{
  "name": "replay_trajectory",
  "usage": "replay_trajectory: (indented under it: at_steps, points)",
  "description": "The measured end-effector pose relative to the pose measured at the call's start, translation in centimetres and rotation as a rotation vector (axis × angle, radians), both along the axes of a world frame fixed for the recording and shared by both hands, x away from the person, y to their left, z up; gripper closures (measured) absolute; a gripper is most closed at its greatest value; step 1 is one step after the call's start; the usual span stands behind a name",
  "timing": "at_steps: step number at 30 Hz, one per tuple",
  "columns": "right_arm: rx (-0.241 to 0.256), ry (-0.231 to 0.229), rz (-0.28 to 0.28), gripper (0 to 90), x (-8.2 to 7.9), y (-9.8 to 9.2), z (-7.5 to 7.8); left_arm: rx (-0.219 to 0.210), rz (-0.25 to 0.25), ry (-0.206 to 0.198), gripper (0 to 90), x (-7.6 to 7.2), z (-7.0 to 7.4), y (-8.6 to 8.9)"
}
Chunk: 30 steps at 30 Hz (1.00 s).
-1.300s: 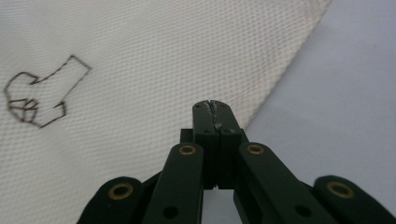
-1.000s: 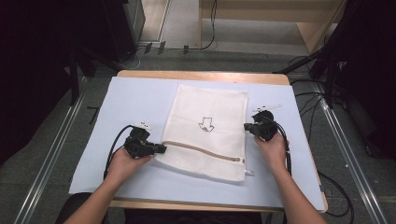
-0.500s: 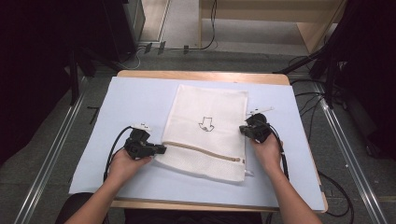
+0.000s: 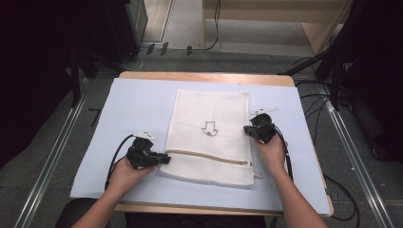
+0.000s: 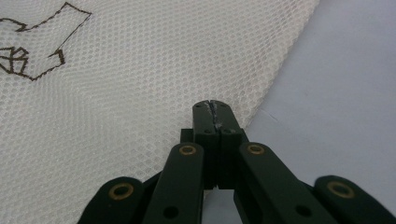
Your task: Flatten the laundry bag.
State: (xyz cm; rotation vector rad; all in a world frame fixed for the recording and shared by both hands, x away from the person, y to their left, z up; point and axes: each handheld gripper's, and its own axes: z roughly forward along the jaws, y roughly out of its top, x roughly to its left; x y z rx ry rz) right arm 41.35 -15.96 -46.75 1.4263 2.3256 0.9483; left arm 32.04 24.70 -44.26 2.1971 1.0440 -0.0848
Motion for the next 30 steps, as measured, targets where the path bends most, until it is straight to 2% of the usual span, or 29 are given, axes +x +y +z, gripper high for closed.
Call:
replay_trajectory:
  at_steps: [3, 4, 6, 7, 9, 12, 14, 16, 18, 20, 24, 30]
  points:
    - [-0.014, -0.007, -0.022, 90.0, -0.3, -0.4, 0.6, -0.002, 0.005, -0.024, 68.1, -0.2, 0.8, 0.5]
    - [-0.014, -0.007, -0.022, 90.0, -0.3, -0.4, 0.6, -0.011, 0.003, -0.035, 68.1, -0.2, 1.1, 0.7]
    - [0.006, -0.006, -0.041, 87.2, -0.4, -0.8, 1.0, -0.038, 0.017, -0.068, 63.8, -0.4, 2.0, 1.4]
    - [0.018, -0.003, -0.059, 84.1, -0.6, -0.9, 1.1, -0.047, 0.026, -0.074, 61.4, -0.4, 2.2, 1.6]
    - [0.036, 0.004, -0.058, 83.6, -0.7, -1.1, 1.2, -0.067, 0.048, -0.085, 60.0, -0.2, 2.6, 2.2]
    - [0.036, 0.029, -0.063, 72.6, -0.6, -0.8, 0.7, -0.058, 0.073, -0.081, 58.0, 0.2, 2.4, 2.5]
    - [0.027, 0.042, -0.071, 71.9, -0.5, -0.7, 0.4, -0.045, 0.077, -0.081, 56.9, 0.4, 2.3, 2.6]
    - [0.035, 0.050, -0.077, 76.7, -0.4, -0.7, 0.1, -0.039, 0.084, -0.085, 56.3, 0.6, 2.3, 2.6]
    - [0.014, 0.041, -0.075, 83.2, -0.3, -0.6, 0.1, -0.033, 0.093, -0.085, 56.0, 0.9, 2.2, 2.7]
    - [0.021, 0.028, -0.071, 88.8, -0.2, -0.4, 0.1, -0.032, 0.099, -0.083, 56.0, 1.1, 2.1, 2.8]
    - [0.012, 0.003, -0.085, 89.5, 0.0, 0.3, 0.0, -0.036, 0.114, -0.091, 56.2, 1.2, 2.2, 3.0]
    - [0.029, 0.000, -0.081, 88.3, 0.6, 1.4, 0.0, -0.019, 0.139, -0.080, 56.9, 1.6, 2.2, 3.1]
